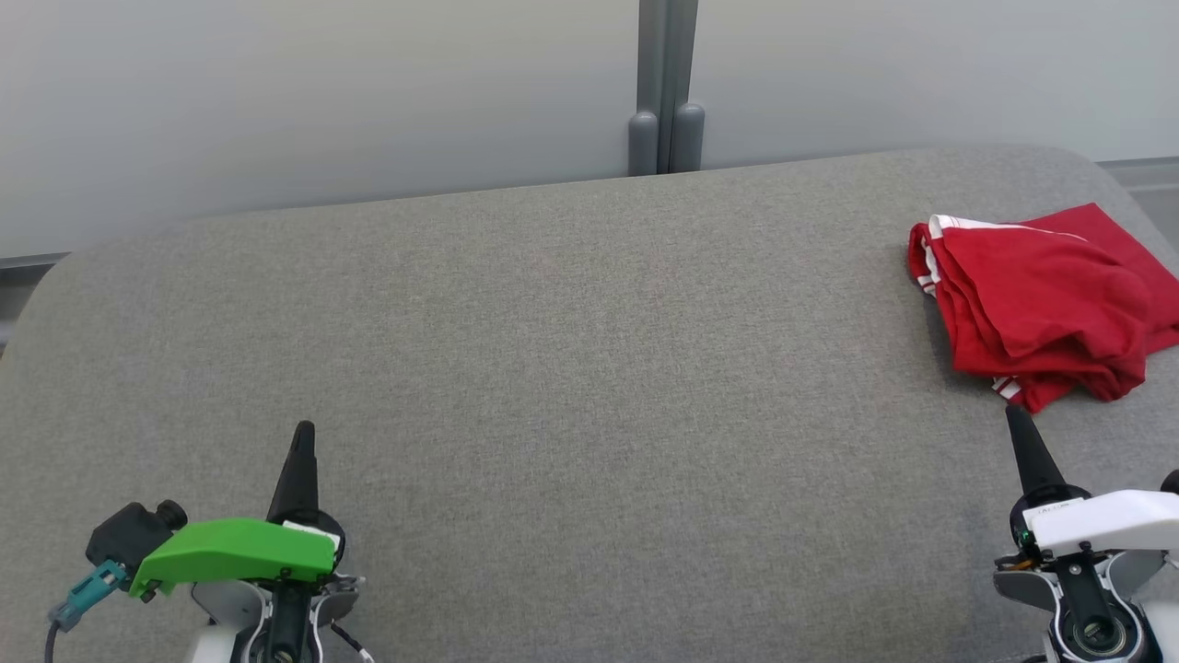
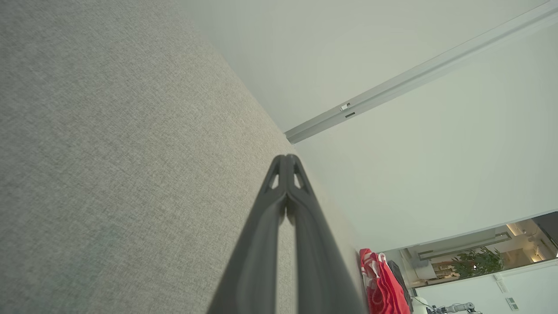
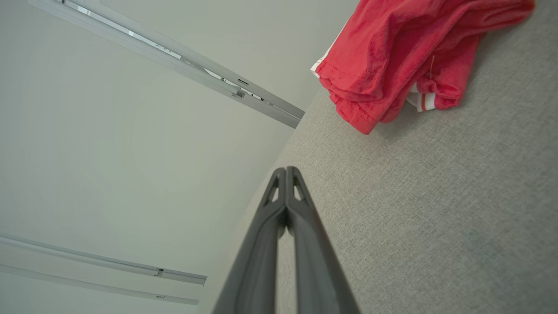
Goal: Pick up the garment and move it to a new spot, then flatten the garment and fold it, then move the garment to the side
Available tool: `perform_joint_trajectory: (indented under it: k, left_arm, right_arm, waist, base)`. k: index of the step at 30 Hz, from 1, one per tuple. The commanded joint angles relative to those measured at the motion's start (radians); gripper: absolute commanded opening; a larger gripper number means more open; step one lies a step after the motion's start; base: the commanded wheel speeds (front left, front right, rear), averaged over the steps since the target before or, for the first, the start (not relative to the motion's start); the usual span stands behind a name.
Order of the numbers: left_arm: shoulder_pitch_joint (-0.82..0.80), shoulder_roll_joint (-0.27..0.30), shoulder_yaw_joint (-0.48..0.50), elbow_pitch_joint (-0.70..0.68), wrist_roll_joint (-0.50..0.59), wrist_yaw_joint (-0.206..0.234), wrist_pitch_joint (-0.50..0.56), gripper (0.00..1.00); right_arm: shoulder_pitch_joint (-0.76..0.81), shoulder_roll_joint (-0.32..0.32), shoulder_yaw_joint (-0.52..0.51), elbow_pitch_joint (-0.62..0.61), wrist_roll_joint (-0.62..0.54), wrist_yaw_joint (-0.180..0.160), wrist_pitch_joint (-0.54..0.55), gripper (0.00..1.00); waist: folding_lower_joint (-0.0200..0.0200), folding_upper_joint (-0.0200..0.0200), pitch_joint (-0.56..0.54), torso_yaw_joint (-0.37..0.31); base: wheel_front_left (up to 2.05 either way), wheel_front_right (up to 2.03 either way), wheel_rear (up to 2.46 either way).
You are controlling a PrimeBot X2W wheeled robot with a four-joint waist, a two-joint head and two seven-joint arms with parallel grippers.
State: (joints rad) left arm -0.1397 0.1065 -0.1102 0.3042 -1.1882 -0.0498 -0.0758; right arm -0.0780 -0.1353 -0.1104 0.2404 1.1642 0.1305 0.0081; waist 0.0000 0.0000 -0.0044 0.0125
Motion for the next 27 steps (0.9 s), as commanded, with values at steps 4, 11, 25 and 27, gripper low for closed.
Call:
perform_joint_trajectory:
  k: [4, 11, 25, 27]
  left_arm:
    - [-0.039, -0.008, 0.015, 0.006, -0.053, -0.016, 0.013, 0.0]
    - [-0.054, -0.014, 0.027, 0.019, -0.111, -0.025, 0.027, 0.0]
    - [-0.081, -0.028, 0.048, 0.044, -0.216, -0.043, 0.052, 0.0]
    - [-0.083, -0.029, 0.049, 0.045, -0.223, -0.045, 0.054, 0.0]
  right_arm:
    - [-0.033, 0.004, -0.017, 0.005, 0.053, 0.0, 0.019, 0.0]
    - [-0.046, 0.011, -0.033, 0.019, 0.111, 0.0, 0.042, 0.0]
    - [-0.073, 0.027, -0.062, 0.044, 0.215, 0.0, 0.083, 0.0]
    - [-0.076, 0.028, -0.064, 0.046, 0.223, 0.0, 0.085, 0.0]
  waist:
    - [0.0, 0.0, 0.001, -0.001]
    - [0.0, 0.0, 0.002, -0.002]
    - [0.0, 0.0, 0.004, -0.005]
    - [0.0, 0.0, 0.004, -0.005]
  base:
    - [0.0, 0.0, 0.0]
    - [0.0, 0.0, 0.0]
    - [0.0, 0.0, 0.0]
    - [0.0, 0.0, 0.0]
